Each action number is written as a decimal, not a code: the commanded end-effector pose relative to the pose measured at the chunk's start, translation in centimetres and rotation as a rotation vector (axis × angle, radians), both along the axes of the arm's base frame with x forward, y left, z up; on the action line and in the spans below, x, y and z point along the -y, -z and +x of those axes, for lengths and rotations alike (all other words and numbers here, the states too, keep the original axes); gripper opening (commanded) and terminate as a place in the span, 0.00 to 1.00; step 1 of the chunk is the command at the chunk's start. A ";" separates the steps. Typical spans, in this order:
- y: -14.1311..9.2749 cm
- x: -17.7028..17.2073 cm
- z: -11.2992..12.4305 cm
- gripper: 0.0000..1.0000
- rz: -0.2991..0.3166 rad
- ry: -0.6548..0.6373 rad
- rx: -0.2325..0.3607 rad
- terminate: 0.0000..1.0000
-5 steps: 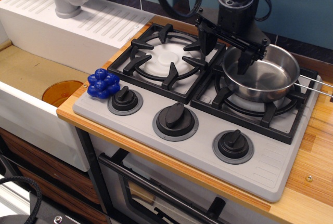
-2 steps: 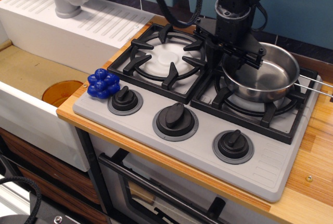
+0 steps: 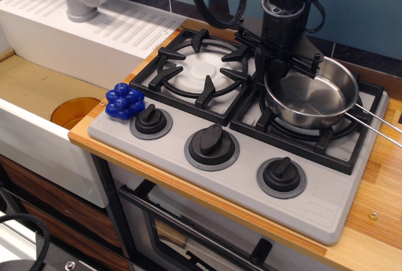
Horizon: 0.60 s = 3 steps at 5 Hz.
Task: Put pan on stove and put blueberry in pan
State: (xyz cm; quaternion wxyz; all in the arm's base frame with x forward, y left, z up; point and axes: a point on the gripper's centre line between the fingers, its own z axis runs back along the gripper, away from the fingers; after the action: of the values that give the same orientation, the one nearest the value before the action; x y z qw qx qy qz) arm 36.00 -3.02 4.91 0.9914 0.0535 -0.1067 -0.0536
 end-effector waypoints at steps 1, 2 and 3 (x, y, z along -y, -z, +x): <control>-5.4 0.3 -0.5 0.00 0.061 -0.025 0.010 0.00; -8.3 0.0 -0.9 0.00 0.089 -0.028 -0.034 0.00; -9.9 -0.8 -0.6 0.00 0.102 -0.012 -0.052 0.00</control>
State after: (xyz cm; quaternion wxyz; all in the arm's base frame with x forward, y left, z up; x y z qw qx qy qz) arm 34.79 -2.26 11.60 0.9922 0.1071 -0.0285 -0.0566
